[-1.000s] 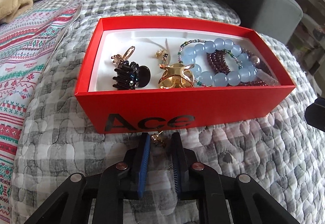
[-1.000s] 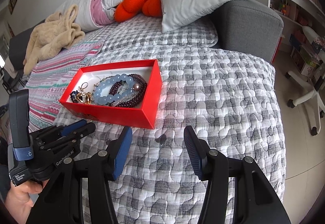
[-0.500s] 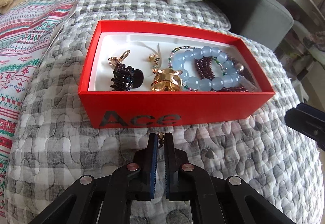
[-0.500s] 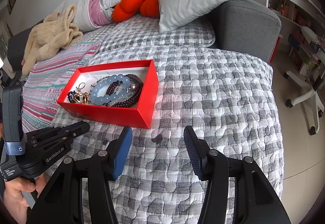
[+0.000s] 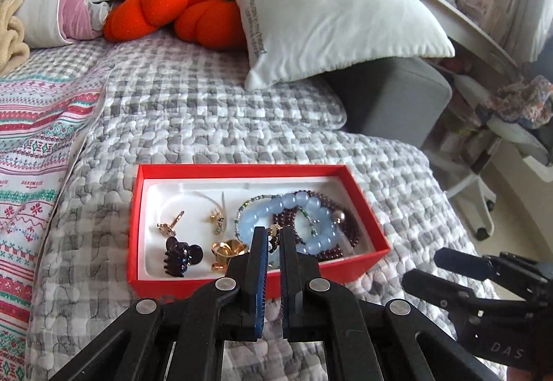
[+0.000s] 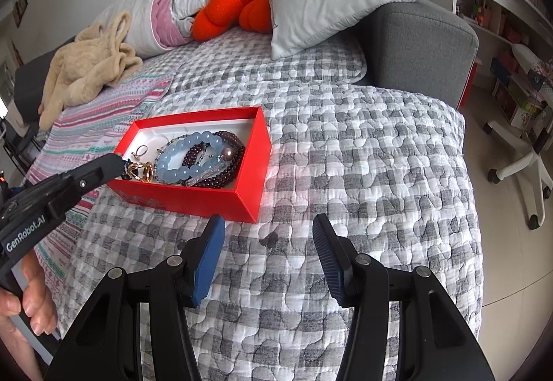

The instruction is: Organize jewelry

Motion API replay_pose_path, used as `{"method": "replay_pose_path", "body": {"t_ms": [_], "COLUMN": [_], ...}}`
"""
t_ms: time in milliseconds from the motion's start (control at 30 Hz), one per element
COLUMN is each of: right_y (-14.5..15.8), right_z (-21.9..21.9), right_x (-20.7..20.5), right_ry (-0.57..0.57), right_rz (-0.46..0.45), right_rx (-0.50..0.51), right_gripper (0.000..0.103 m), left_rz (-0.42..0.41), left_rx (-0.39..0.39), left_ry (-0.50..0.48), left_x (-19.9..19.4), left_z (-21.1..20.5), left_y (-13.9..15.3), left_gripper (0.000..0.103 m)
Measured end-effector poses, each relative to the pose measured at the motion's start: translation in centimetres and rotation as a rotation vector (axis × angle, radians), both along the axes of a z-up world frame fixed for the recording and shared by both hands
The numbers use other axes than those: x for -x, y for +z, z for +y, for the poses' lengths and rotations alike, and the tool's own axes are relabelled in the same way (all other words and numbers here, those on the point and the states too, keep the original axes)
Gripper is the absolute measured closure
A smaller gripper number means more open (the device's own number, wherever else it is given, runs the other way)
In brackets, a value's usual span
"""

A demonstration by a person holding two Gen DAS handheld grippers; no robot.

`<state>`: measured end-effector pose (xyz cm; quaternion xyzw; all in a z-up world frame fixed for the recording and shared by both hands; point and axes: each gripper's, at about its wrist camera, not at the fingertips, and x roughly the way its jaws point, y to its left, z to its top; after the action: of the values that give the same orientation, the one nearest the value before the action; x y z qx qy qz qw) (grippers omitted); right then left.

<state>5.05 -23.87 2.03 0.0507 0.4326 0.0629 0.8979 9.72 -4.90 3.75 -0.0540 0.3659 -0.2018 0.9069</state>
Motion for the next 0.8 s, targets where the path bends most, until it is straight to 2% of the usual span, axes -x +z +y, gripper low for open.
{"method": "replay_pose_path", "body": {"t_ms": [133, 233, 300, 433, 600, 667, 800], "right_y": [-0.1, -0.1, 0.1, 0.6, 1.1, 1.3, 1.6], "right_z": [0.1, 0.1, 0.2, 0.3, 0.6, 0.8, 1.1], "right_x": [0.1, 0.1, 0.2, 0.4, 1.2, 1.7, 2.8], "right_ry": [-0.004, -0.007, -0.007, 0.001, -0.006, -0.014, -0.043], "right_rz": [0.0, -0.002, -0.009, -0.019, -0.014, -0.01, -0.001], "right_rx": [0.006, 0.013, 0.017, 0.021, 0.02, 0.01, 0.013], "right_gripper": [0.047, 0.047, 0.047, 0.047, 0.046, 0.037, 0.032], "left_rz": [-0.035, -0.036, -0.034, -0.023, -0.012, -0.002, -0.003], "left_rx": [-0.06, -0.066, -0.074, -0.086, -0.125, -0.14, -0.19], "left_ry": [0.035, 0.034, 0.038, 0.059, 0.102, 0.118, 0.158], "left_x": [-0.5, -0.4, -0.1, 1.0, 2.6, 3.2, 4.4], "left_z": [0.0, 0.1, 0.3, 1.0, 2.1, 2.6, 3.2], "left_y": [-0.7, -0.6, -0.4, -0.2, -0.4, -0.6, -0.7], "left_gripper": [0.101, 0.094, 0.076, 0.059, 0.031, 0.025, 0.016]}}
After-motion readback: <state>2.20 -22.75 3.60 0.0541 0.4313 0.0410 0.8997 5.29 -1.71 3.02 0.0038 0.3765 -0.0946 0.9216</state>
